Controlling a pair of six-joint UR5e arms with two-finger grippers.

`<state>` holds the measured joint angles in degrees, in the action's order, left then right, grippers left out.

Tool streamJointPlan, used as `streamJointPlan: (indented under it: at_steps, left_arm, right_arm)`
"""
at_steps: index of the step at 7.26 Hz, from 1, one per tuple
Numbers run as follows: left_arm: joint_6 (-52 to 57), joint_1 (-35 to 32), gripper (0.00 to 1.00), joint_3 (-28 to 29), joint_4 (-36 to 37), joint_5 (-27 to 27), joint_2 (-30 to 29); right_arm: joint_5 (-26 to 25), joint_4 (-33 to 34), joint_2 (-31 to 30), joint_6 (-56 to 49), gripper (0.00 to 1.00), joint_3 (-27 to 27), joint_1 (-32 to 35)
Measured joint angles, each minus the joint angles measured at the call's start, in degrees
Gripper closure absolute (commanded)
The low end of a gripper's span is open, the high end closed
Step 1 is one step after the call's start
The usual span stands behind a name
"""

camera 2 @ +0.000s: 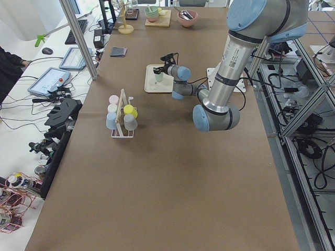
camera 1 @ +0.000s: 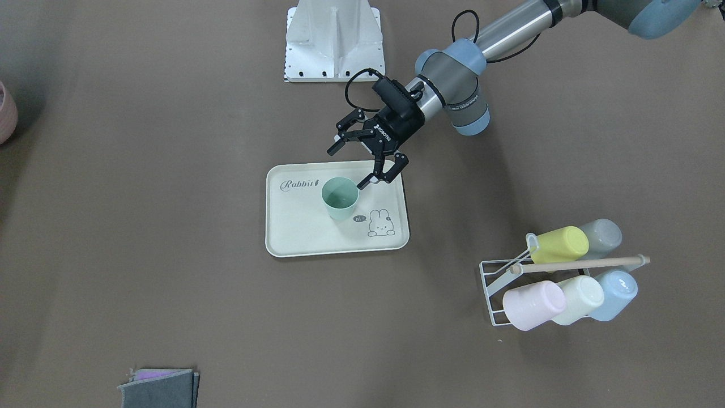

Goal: Pick up and place green cup on tray

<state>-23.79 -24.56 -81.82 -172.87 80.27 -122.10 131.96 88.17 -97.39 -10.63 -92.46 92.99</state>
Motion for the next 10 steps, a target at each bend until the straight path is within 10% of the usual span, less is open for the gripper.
streamJointPlan:
  at_steps: [6,10]
  left_arm:
    - [-0.6,-12.9,0.01,-22.5,51.7,3.7,-5.7]
    - [-2.7,-42.9,0.01,-20.3,69.4,31.1,3.5]
  right_arm:
    - [-0.3,0.0,0.2,0.2,0.0,0.0,0.0]
    - [0.0,0.0,0.1,0.7,0.0,0.0,0.0]
